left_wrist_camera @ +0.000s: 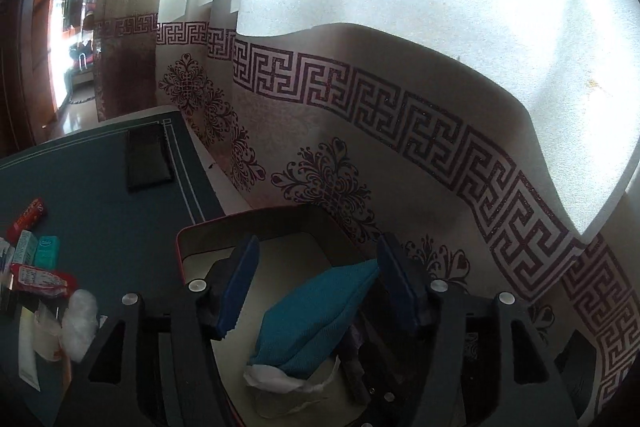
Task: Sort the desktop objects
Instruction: 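Release the teal pouch and purple roll into the red box, then grasp the white tube with the left gripper while the right gripper grasps the navy KOSE bottle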
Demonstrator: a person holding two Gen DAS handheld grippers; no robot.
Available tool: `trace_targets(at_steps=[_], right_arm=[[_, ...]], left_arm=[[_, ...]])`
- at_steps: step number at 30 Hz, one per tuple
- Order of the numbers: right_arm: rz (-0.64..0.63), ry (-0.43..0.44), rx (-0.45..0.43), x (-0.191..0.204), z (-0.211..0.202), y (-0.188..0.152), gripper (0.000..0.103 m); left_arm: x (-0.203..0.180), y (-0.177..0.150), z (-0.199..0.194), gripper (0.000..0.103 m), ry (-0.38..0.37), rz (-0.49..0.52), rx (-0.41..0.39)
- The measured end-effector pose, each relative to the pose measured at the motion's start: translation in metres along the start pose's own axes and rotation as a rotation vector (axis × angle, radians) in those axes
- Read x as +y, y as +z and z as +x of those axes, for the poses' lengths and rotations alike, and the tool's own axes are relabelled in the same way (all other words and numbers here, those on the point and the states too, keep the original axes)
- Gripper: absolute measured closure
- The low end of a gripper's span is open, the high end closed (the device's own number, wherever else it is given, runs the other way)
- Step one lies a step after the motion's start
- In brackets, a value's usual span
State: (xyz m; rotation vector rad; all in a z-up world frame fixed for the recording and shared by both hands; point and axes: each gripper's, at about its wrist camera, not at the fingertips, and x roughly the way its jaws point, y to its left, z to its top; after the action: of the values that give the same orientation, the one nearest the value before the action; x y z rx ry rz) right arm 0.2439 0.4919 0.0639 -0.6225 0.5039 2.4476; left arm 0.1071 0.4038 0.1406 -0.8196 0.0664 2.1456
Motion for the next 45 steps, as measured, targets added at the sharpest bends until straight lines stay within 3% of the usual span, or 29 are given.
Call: trace_targets(at_steps=[9,17,25,29,34,36,41,45], right_arm=[[-0.052,0.021,0.007,0.031,-0.011,-0.003,0.027],[-0.098,0.025,-0.004,0.067,-0.009,0.007,0.025],[-0.189,0.131,0.011,0.13,-0.02,0.001,0.025],[-0.238,0.206,0.078,0.166,-0.009,-0.01,0.025],[-0.321,0.2,0.152,0.206,0.009,-0.035,0.025],[-0.357,0.191,0.171,0.217,0.015,-0.044,0.029],[-0.416,0.188,0.241,0.231,0.031,-0.062,0.045],[-0.435,0.179,0.288,0.234,0.039,-0.07,0.048]], left_arm=[[0.054,0.004,-0.018,0.038,0.091,-0.089,-0.004],[0.12,0.009,-0.061,0.037,0.181,-0.151,-0.048],[0.206,-0.004,-0.105,0.03,0.344,-0.16,-0.053],[0.248,-0.025,-0.114,0.03,0.39,-0.201,-0.018],[0.285,-0.044,-0.104,0.03,0.38,-0.237,0.06],[0.292,-0.05,-0.099,0.03,0.364,-0.233,0.092],[0.288,-0.057,-0.078,0.03,0.338,-0.116,0.183],[0.284,-0.068,-0.06,0.03,0.326,-0.039,0.255]])
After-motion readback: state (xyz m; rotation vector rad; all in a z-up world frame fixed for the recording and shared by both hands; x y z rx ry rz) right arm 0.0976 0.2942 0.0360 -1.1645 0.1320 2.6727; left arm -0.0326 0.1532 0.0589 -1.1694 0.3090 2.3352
